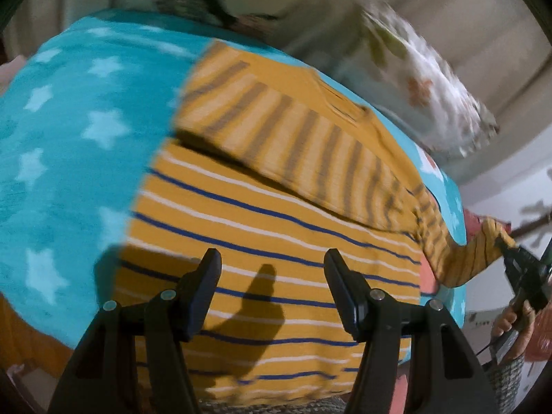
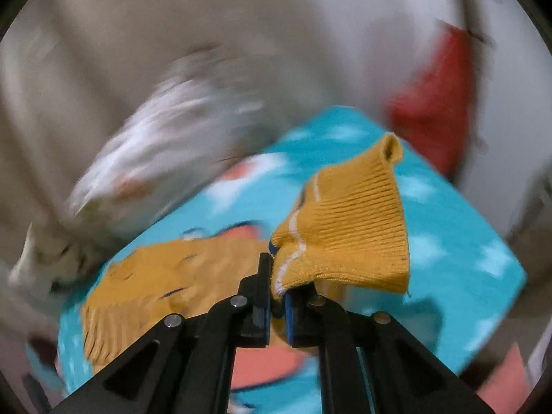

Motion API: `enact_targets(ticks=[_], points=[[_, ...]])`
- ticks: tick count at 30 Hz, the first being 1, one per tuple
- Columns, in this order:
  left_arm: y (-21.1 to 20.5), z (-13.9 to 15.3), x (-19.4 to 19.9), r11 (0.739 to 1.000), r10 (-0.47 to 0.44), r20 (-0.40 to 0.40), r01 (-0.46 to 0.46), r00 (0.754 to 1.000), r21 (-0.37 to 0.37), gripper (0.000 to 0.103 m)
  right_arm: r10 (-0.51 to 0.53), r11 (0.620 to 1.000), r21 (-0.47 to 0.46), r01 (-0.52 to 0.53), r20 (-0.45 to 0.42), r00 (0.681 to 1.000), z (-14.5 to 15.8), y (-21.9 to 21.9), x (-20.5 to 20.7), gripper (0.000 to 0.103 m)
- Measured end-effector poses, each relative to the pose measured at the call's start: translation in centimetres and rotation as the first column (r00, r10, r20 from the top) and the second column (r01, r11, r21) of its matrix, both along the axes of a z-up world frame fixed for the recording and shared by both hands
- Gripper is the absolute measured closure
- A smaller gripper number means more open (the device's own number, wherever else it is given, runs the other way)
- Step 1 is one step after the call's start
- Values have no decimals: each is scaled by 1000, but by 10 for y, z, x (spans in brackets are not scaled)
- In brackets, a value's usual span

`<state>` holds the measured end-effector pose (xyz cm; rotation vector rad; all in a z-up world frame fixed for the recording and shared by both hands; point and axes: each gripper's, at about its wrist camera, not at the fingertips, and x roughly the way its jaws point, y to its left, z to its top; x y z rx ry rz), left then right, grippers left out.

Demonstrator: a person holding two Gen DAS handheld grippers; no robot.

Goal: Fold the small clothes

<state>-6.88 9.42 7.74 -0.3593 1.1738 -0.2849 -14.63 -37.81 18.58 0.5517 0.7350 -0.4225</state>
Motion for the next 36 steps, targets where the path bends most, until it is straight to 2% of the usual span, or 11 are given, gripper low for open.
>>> enact_targets(ticks=[4, 9, 15, 18, 20, 21, 25, 26, 28, 31, 36], points=[[56, -1, -3, 998, 64, 6, -64, 998, 5, 42, 267, 963, -20, -267, -29, 963, 5, 115, 81, 96], [133, -8, -15, 986, 166, 4, -166, 986, 36, 42, 493, 857, -85, -509, -152, 856, -34, 255, 160, 96], [212, -17, -36, 957, 283, -12, -282, 959, 71, 42, 568, 714, -216, -666, -379, 731, -118, 380, 202, 96], [233, -27, -42, 947, 316, -38, -313, 948, 73, 42, 540, 667, -286, -687, -449, 712, -141, 407, 205, 93], [241, -35, -44, 943, 330, -58, -326, 942, 65, 42, 531, 607, -361, -708, -478, 700, -146, 431, 200, 83], [243, -37, -44, 943, 332, -63, -328, 941, 62, 42, 537, 551, -407, -728, -496, 683, -148, 446, 197, 76], [244, -39, -40, 948, 316, -65, -313, 946, 53, 42, 572, 361, -506, -783, -543, 615, -151, 496, 187, 75], [243, -39, -38, 951, 307, -64, -305, 949, 51, 42, 583, 339, -510, -790, -545, 602, -151, 505, 186, 75], [240, -39, -33, 957, 289, -63, -286, 955, 50, 42, 617, 338, -484, -807, -534, 578, -148, 513, 182, 75], [234, -38, -27, 963, 266, -62, -263, 962, 53, 42, 673, 444, -361, -820, -470, 571, -138, 501, 180, 74], [229, -41, -21, 969, 244, -72, -241, 967, 49, 42, 629, 675, -222, -704, -325, 706, -114, 436, 178, 74]])
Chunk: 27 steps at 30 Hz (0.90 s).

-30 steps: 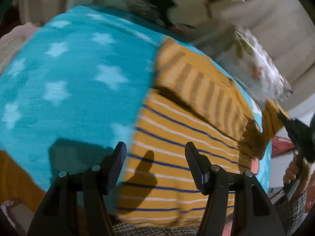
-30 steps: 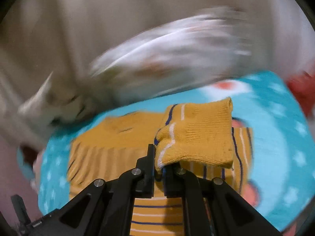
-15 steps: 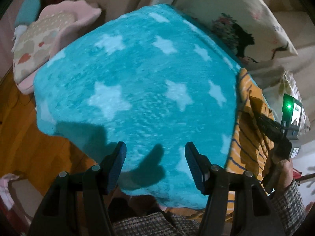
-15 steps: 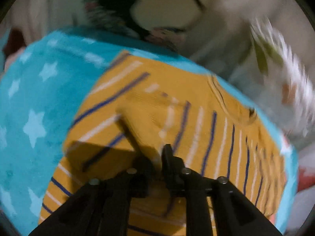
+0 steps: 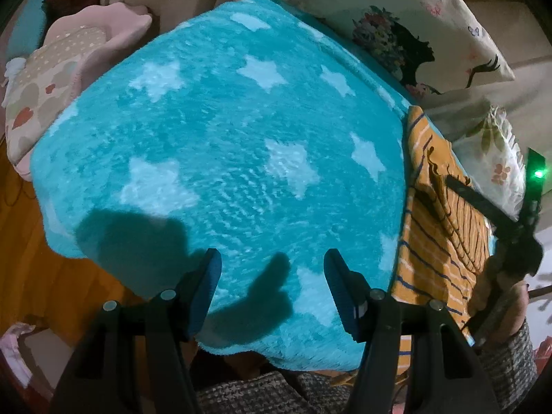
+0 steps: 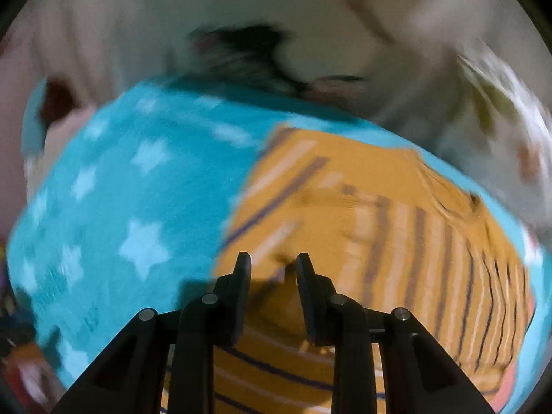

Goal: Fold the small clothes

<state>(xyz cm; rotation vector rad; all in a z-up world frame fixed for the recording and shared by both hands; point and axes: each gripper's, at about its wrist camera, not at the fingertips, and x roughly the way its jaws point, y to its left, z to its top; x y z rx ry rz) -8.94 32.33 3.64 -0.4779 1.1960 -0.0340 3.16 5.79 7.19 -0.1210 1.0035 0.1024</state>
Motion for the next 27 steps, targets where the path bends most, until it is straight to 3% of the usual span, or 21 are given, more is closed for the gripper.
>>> enact_targets(ticks=[3, 7, 10, 11, 12, 14, 20, 24, 27], points=[[-4, -4, 3, 1000, -5, -9, 5, 1000, -14, 42, -48, 997, 67, 49, -20, 999, 9, -30, 7, 73], [-10, -9, 3, 1000, -15, -22, 14, 1000, -26, 42, -10, 996, 84, 14, -48, 999, 6, -22, 21, 73], [-12, -9, 1, 1000, -20, -25, 20, 999, -18, 42, -14, 997, 69, 20, -89, 996, -13, -12, 38, 73], [-12, -9, -1, 1000, -20, -26, 19, 999, -15, 42, -24, 999, 42, 29, -108, 994, -23, -10, 44, 79], [-11, -9, -3, 1000, -19, -26, 18, 999, -12, 42, -28, 999, 34, 32, -119, 992, -30, -10, 48, 96], [-7, -9, -7, 1000, -11, -26, 11, 1000, -3, 42, -47, 998, 34, 51, -127, 991, -32, -15, 52, 102], [5, -10, -10, 1000, 23, -30, -23, 999, 0, 42, -38, 989, 137, 46, -64, 997, 9, -8, 49, 102], [0, -4, -10, 1000, -3, -9, 3, 1000, 1, 42, 38, 992, 119, -31, -54, 998, 9, 31, 50, 102], [-1, -1, -12, 1000, -13, 0, 13, 1000, 12, 42, -12, 990, 142, 17, -42, 999, 7, 27, 50, 100]])
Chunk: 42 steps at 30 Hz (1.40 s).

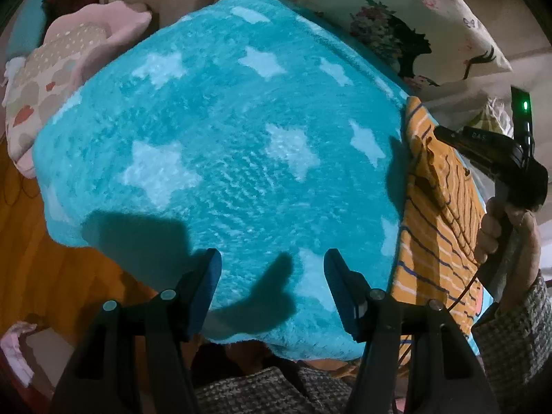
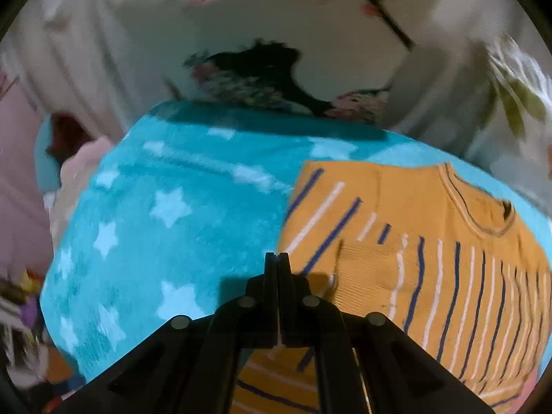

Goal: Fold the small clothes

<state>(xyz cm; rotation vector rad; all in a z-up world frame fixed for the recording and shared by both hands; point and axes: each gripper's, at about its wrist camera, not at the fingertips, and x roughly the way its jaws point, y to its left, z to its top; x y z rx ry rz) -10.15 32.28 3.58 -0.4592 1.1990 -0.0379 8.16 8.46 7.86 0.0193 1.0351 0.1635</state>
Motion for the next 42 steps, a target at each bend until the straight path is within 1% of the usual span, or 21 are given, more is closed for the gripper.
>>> enact_targets(ticks=[1, 3, 5, 7, 9, 13, 15, 20, 22, 23, 25, 26, 30, 33, 34, 35, 37, 39, 40, 41, 42], points=[[1, 0, -1, 1000, 1, 1, -1, 1000, 2, 42, -31, 999, 22, 31, -8, 999, -2, -11, -1, 98], [4, -2, -4, 1000, 8, -3, -8, 1000, -3, 40, -52, 998, 29, 53, -35, 998, -7, -34, -6, 82], [6, -7, -5, 1000, 19, -13, -19, 1000, -10, 40, -52, 998, 21, 53, -45, 998, -13, -48, -12, 77], [9, -10, -5, 999, 25, -23, -26, 999, -22, 40, -34, 999, 27, 36, -59, 998, -17, -58, -20, 76], [9, -12, -5, 999, 27, -27, -27, 999, -26, 40, -1, 1000, 9, 2, -59, 998, -19, -60, -29, 73], [7, -14, -4, 1000, 17, -33, -18, 999, -26, 40, 83, 991, -99, -88, -56, 995, -27, -48, -44, 72], [6, -15, -4, 1000, 10, -34, -11, 999, -23, 40, 106, 984, -138, -112, -50, 993, -30, -44, -48, 72], [4, -16, -3, 1000, 8, -38, -9, 999, -16, 39, 120, 976, -175, -128, -54, 991, -38, -40, -42, 72], [4, -16, -3, 1000, 11, -37, -12, 999, -17, 38, 125, 962, -238, -131, -38, 991, -42, -33, -34, 72], [3, -16, -3, 1000, 12, -37, -13, 999, -17, 38, 126, 960, -248, -131, -35, 991, -43, -31, -29, 72], [1, -15, -3, 1000, 12, -36, -12, 999, -18, 38, 113, 963, -239, -121, -50, 992, -46, -29, -20, 91], [1, -15, -3, 1000, 11, -36, -12, 999, -20, 38, 103, 967, -228, -114, -56, 993, -45, -29, -17, 97], [0, -12, -4, 1000, 8, -21, -8, 1000, -11, 38, 46, 989, -142, -50, -31, 998, -26, -34, -16, 97], [-5, -10, 0, 1000, -9, -16, 9, 1000, -11, 38, 44, 997, -57, -46, -33, 998, -18, -27, -14, 97], [-8, -9, 2, 1000, -19, -15, 19, 1000, -9, 38, 53, 997, -50, -55, -36, 998, -19, -20, -12, 97], [-11, -8, 4, 1000, -29, -14, 29, 999, -6, 38, 63, 996, -66, -66, -35, 997, -21, -12, -11, 97], [-18, -6, 8, 998, -56, -8, 56, 998, 2, 38, 64, 994, -88, -68, -47, 997, -30, -5, -11, 93], [-27, -1, 13, 995, -99, 7, 99, 995, 17, 38, 41, 998, -55, -44, -56, 998, -33, -12, -15, 93], [-32, 1, 16, 992, -124, 17, 124, 992, 27, 38, 26, 999, -38, -27, -38, 999, -28, -18, -21, 92], [-36, 2, 19, 989, -144, 24, 143, 989, 34, 38, 18, 999, -34, -18, -11, 1000, -21, -22, -29, 85], [-41, 2, 21, 986, -164, 30, 163, 986, 37, 38, 6, 999, -51, -4, 35, 999, -12, -27, -41, 68]])
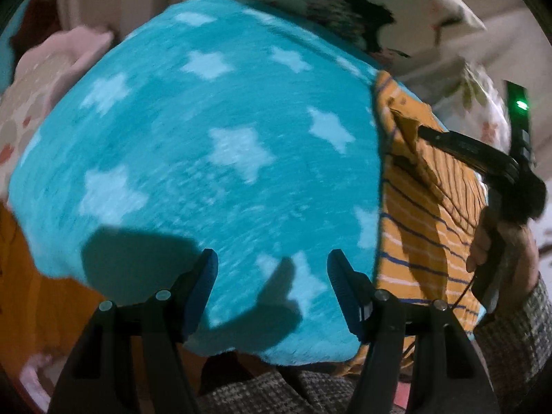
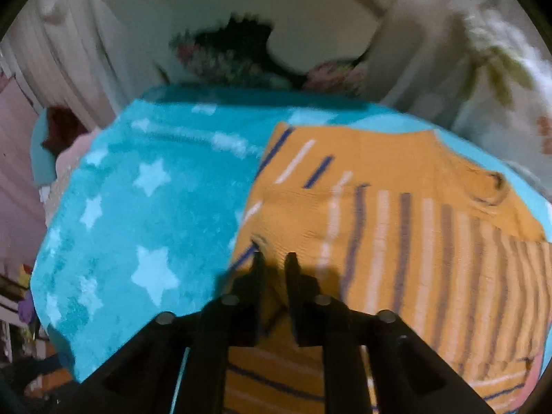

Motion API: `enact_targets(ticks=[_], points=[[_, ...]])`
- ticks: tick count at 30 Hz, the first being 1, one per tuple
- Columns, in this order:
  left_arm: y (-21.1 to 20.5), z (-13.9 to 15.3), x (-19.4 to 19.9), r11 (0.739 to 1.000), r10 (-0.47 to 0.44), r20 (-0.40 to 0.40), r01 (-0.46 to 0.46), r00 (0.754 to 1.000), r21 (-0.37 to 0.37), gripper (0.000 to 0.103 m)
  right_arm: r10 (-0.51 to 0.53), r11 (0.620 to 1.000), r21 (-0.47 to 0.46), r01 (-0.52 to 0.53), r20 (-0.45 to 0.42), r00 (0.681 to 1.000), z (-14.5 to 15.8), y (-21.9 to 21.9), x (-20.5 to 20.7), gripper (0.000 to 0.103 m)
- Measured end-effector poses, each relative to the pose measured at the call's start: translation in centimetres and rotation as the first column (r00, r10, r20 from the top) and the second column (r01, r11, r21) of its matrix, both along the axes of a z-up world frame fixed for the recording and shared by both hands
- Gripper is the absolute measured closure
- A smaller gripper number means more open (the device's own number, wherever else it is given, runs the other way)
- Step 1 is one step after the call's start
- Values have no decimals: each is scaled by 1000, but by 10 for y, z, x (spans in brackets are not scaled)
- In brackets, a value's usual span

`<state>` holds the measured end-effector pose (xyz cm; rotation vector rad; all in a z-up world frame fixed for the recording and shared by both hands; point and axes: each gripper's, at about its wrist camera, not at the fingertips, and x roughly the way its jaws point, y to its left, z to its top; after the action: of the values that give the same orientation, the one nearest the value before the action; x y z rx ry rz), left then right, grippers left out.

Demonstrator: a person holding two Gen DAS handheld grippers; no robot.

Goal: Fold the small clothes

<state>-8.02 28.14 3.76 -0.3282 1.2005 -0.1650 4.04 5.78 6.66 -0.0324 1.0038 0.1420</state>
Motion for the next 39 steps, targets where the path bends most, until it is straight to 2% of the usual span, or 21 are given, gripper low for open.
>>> enact_targets(ticks=[1, 2, 3, 4, 5, 6, 7, 8, 9, 12, 14, 17, 19, 21, 22, 23, 24, 27, 29, 32, 39], points=[[-6, -1, 3, 1000, -24, 5, 24, 1000, -5, 38, -12, 1000, -15, 12, 44, 999, 6, -5, -9, 55], [-13, -3, 7, 999, -50, 4, 50, 999, -16, 38, -37, 998, -37, 41, 114, 993, 13, -16, -25, 30], [-21, -6, 10, 997, -71, -4, 71, 997, -25, 38, -64, 996, -57, 73, 147, 987, 16, -25, -36, 24], [-28, -9, 13, 995, -94, -15, 93, 996, -36, 38, -101, 990, -86, 115, 145, 984, 17, -39, -49, 24], [-34, -12, 15, 992, -113, -23, 112, 993, -50, 38, -135, 985, -93, 144, 90, 987, 15, -55, -58, 26], [-42, -15, 17, 989, -136, -30, 133, 990, -67, 38, -172, 981, -88, 175, 47, 984, 12, -71, -66, 38], [-50, -18, 20, 985, -156, -36, 153, 987, -83, 38, -219, 972, -82, 221, 24, 975, 9, -89, -78, 45], [-56, -19, 21, 981, -172, -38, 168, 984, -94, 38, -271, 959, -81, 270, 5, 963, 8, -109, -90, 51], [-63, -20, 23, 977, -189, -36, 184, 981, -104, 38, -311, 948, -80, 309, -7, 950, 8, -125, -101, 51], [-78, -20, 28, 968, -217, -15, 213, 976, -133, 38, -461, 886, -51, 461, 15, 887, 14, -185, -145, 51], [-86, -24, 33, 960, -227, -15, 221, 974, -173, 38, -557, 828, -51, 558, 26, 830, 16, -226, -172, 51], [-98, -26, 39, 954, -230, 6, 227, 973, -195, 38, -655, 755, 7, 655, -32, 755, 6, -284, -204, 51], [-104, -29, 39, 944, -230, 9, 225, 973, -243, 38, -681, 726, 59, 685, -78, 728, -6, -310, -218, 51], [-107, -31, 35, 938, -213, 15, 208, 977, -276, 38, -665, 715, 163, 680, -141, 733, -20, -328, -230, 50], [-107, -33, 31, 932, -202, 17, 198, 979, -303, 38, -640, 705, 249, 664, -180, 747, -29, -334, -237, 50], [-108, -35, 25, 924, -191, 15, 185, 982, -336, 38, -625, 707, 299, 641, -158, 764, -27, -337, -245, 50], [-109, -36, 20, 919, -182, 15, 175, 983, -352, 38, -601, 706, 338, 622, -179, 779, -29, -336, -247, 50], [-114, -38, -5, 915, -164, 30, 163, 986, -370, 38, -491, 644, 542, 539, -248, 835, -41, -340, -263, 50], [-115, -39, -21, 916, -155, 36, 157, 987, -369, 41, -408, 611, 626, 485, -276, 870, -51, -332, -271, 50], [-111, -41, -44, 914, -119, 37, 124, 992, -387, 44, -315, 571, 702, 427, -294, 903, -61, -322, -290, 50], [-106, -43, -89, 914, -56, 54, 73, 997, -398, 45, -256, 529, 754, 389, -295, 920, -67, -313, -320, 51]])
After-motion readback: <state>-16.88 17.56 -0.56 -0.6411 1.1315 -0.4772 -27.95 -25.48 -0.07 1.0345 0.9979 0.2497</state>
